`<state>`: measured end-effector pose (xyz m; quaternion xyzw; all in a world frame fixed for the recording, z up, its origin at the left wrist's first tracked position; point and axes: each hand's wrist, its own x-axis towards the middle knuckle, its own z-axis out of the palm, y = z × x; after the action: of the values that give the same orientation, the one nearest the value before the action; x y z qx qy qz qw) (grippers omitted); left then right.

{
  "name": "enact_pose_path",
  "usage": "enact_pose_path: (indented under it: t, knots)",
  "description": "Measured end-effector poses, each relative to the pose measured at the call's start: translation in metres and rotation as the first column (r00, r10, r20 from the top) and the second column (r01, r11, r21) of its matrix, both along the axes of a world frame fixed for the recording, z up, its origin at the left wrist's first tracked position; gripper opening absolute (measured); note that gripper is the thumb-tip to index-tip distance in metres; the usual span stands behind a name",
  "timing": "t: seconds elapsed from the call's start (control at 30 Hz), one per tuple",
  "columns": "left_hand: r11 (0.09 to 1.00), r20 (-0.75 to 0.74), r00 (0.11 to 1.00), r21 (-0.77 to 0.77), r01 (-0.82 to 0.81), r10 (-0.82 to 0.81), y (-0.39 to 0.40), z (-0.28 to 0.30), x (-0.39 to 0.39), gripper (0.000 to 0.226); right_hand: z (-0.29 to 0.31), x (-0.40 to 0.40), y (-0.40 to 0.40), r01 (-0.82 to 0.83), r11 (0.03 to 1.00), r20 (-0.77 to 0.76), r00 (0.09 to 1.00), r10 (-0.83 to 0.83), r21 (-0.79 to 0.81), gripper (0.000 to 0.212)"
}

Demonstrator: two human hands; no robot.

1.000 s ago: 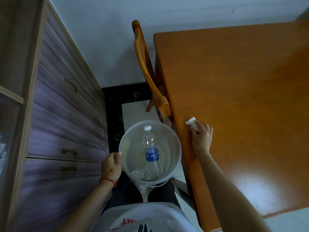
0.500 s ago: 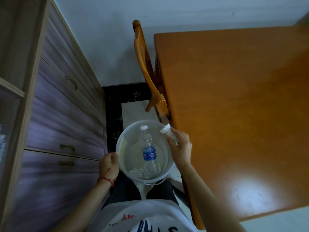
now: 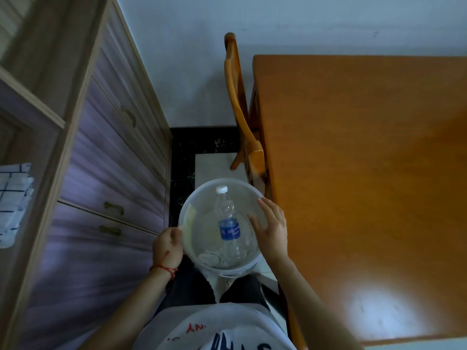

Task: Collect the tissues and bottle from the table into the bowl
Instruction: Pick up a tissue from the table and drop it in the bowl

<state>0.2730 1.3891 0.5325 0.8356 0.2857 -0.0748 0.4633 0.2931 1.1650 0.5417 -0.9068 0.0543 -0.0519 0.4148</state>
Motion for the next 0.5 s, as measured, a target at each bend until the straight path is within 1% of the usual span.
enact_pose_path:
  t: [0.07, 0.13, 0.17, 0.23, 0.3, 0.4, 0.5]
  knots:
    - [1.000, 0.023, 1.000, 0.007, -0.010, 0.010, 0.001, 0.002, -0.004, 0.026, 0.001, -0.002, -0.006, 0.057, 0.998, -0.020, 0.998, -0.056, 0.013, 0.047]
    - [0.999, 0.038, 0.999, 0.029, -0.020, 0.018, 0.002, 0.004, -0.009, 0.028, 0.000, -0.003, -0.013, 0.095, 0.994, -0.122, 0.989, -0.087, 0.057, 0.046]
    - [0.999, 0.045, 0.999, 0.038, -0.029, 0.027, 0.003, 0.004, -0.012, 0.028, -0.001, -0.003, -0.015, 0.099, 0.992, -0.175, 0.981, -0.085, 0.072, 0.045]
    - [0.998, 0.060, 0.997, 0.034, -0.059, 0.057, 0.008, 0.000, -0.017, 0.028, -0.002, -0.004, -0.016, 0.084, 0.992, -0.231, 0.971, -0.060, 0.097, 0.042]
    - [0.996, 0.059, 0.995, 0.032, -0.088, 0.086, 0.010, 0.000, -0.023, 0.029, -0.003, -0.005, -0.014, 0.073, 0.989, -0.251, 0.967, -0.038, 0.132, 0.036]
    - [0.992, 0.082, 0.991, 0.050, -0.112, 0.108, 0.013, 0.002, -0.032, 0.039, -0.003, -0.008, -0.010, 0.064, 0.987, -0.256, 0.966, -0.025, 0.146, 0.033]
    - [0.991, 0.087, 0.990, 0.059, -0.116, 0.111, 0.019, 0.004, -0.041, 0.036, -0.006, -0.012, -0.006, 0.065, 0.988, -0.281, 0.959, -0.023, 0.141, 0.033]
